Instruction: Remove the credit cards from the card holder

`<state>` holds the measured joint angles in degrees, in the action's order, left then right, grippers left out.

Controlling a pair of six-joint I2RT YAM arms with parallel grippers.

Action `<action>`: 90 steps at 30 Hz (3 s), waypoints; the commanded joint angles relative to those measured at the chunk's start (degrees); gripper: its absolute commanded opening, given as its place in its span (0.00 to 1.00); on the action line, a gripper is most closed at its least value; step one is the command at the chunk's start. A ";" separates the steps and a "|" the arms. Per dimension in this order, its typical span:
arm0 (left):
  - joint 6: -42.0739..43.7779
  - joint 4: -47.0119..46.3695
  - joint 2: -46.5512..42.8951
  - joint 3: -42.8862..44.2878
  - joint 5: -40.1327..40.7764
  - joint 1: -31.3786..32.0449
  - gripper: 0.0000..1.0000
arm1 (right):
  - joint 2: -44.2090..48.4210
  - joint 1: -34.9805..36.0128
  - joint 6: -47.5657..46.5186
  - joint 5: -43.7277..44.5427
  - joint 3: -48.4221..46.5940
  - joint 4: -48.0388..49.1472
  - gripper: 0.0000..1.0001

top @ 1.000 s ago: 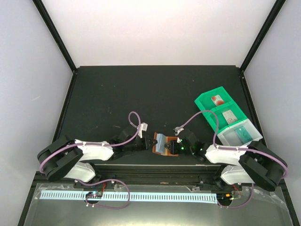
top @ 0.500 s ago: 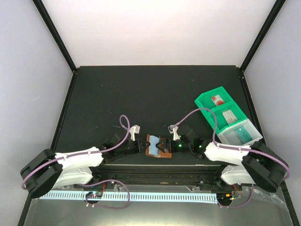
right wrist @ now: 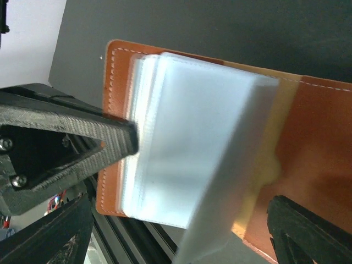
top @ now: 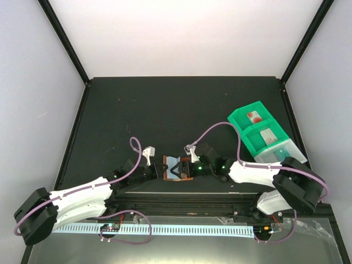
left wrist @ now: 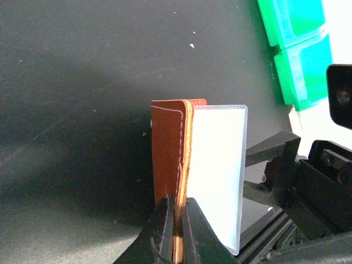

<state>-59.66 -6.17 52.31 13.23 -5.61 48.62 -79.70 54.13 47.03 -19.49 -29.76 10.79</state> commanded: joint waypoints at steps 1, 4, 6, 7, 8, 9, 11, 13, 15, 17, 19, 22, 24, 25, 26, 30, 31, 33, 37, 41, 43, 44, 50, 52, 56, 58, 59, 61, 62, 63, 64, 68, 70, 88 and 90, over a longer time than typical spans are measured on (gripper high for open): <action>-0.52 2.00 -1.66 1.27 1.39 -0.48 0.02 | -2.34 1.51 -0.28 1.76 -3.81 -1.75 0.88; -0.72 2.29 -1.69 1.48 1.00 -0.54 0.01 | -3.60 2.00 -0.16 1.99 -4.37 -2.08 0.95; -0.73 2.79 -1.71 1.82 0.93 -0.51 0.02 | -4.21 2.03 -0.16 2.09 -4.68 -2.04 0.95; -0.75 2.91 -1.69 1.92 0.83 -0.50 0.02 | -4.60 2.03 -0.32 1.97 -4.92 -2.00 0.94; -0.77 2.85 -1.77 2.04 0.74 -0.54 0.02 | -5.05 2.03 -0.66 1.69 -5.26 -2.12 0.93; -0.80 2.79 -1.89 2.13 0.73 -0.54 0.02 | -5.62 2.08 -0.92 1.43 -5.75 -2.41 0.92; -1.02 2.82 -1.87 2.28 0.70 -0.53 0.02 | -6.48 2.07 -1.23 1.50 -6.49 -3.37 0.89; -1.28 2.72 -1.87 2.32 0.72 -0.54 0.02 | -7.21 2.15 -1.31 1.47 -6.63 -3.57 0.85; -1.33 2.40 -1.88 2.32 0.59 -0.52 0.02 | -7.83 2.18 -1.29 1.47 -6.71 -3.58 0.82; -1.63 2.46 -1.91 2.40 0.53 -0.54 0.01 | -8.64 2.19 -1.37 1.74 -7.05 -4.13 0.85; -1.75 2.69 -2.11 2.54 0.45 -0.54 0.02 | -9.48 2.19 -1.48 2.35 -7.45 -4.94 0.85; -2.10 2.32 -2.47 2.51 -0.19 -0.50 0.02 | -10.93 2.20 -1.97 1.93 -7.95 -5.01 0.85; -2.61 1.58 -2.41 2.33 -0.87 -0.50 0.01 | -11.89 2.16 -2.37 1.49 -8.56 -5.15 0.84; -2.79 1.18 -2.33 2.32 -1.25 -0.54 0.01 | -12.17 2.18 -2.46 1.59 -8.64 -5.28 0.82; -2.90 0.83 -2.19 2.37 -1.53 -0.53 0.02 | -12.25 2.19 -2.49 2.10 -8.65 -5.64 0.78; -2.85 0.79 -1.98 2.45 -1.79 -0.54 0.02 | -11.48 2.13 -3.14 3.96 -8.04 -6.98 0.66; -2.71 0.56 -1.96 2.34 -1.86 -0.54 0.02 | -11.40 2.12 -3.54 4.33 -8.10 -7.60 0.65; -2.44 0.50 -1.80 2.37 -1.83 -0.50 0.02 | -11.25 2.12 -4.35 6.06 -8.44 -9.72 0.65; -2.18 0.80 -1.40 2.75 -2.33 -0.54 0.02 | -8.87 2.12 -4.46 8.57 -8.55 -13.04 0.65; -1.96 1.21 -0.71 2.78 -2.35 -0.54 0.02 | -6.24 2.12 -5.87 9.36 -9.85 -17.11 0.68; -2.07 1.18 -0.35 2.65 -1.98 -0.57 0.02 | -6.00 2.12 -6.82 14.29 -12.05 -23.29 0.70; -2.15 1.10 -0.15 2.72 -2.07 -0.61 0.02 | -5.69 2.12 -7.39 16.34 -12.69 -25.27 0.70; -1.82 0.86 0.67 3.19 -2.91 -0.63 0.02 | -0.31 2.12 -8.83 17.07 -13.31 -28.62 0.67; -1.86 0.58 0.82 3.35 -3.01 -0.63 0.02 | 1.49 2.12 -8.73 15.01 -13.35 -28.01 0.66; -1.82 0.72 1.19 3.93 -2.96 -0.63 0.02 | 4.76 2.20 -8.36 9.44 -12.70 -23.64 0.66; -1.78 0.56 1.52 4.23 -3.16 -0.63 0.02 | 4.29 2.27 -8.40 7.48 -13.03 -22.36 0.67; -1.70 0.49 1.74 4.32 -3.33 -0.62 0.01 | 3.84 2.25 -8.29 6.92 -13.28 -22.01 0.68; -1.77 0.27 2.42 4.43 -3.61 -0.63 0.02 | 2.66 2.46 -7.82 5.83 -13.24 -20.80 0.71; -1.85 -0.06 2.60 4.43 -3.86 -0.63 0.02 | 1.91 2.69 -7.48 5.44 -13.23 -20.15 0.73; -1.86 -0.56 2.89 4.39 -4.14 -0.63 0.02 | 1.15 2.92 -7.26 5.28 -13.23 -19.61 0.76; -1.80 -1.07 3.12 4.35 -4.41 -0.63 0.02 | 0.34 3.13 -7.24 5.25 -13.11 -18.94 0.78; -2.03 -1.57 4.43 4.68 -4.50 -0.63 0.02 | -3.76 3.47 -6.96 5.79 -12.81 -16.73 0.82; -1.81 -1.49 5.08 5.38 -5.15 -0.62 0.02 | -5.33 3.53 -6.78 5.13 -12.65 -15.35 0.83; -1.00 -1.02 5.44 5.49 -5.51 -0.63 0.02 | -7.74 3.45 -4.76 9.99 -8.25 -13.08 0.61; -0.93 -0.80 5.43 5.49 -5.30 -0.63 0.02 | -7.21 3.44 -4.68 10.73 -8.12 -13.71 0.60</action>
<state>-61.43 -4.56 57.89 16.21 -9.96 48.05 -87.26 57.71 42.22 -13.17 -39.53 -0.89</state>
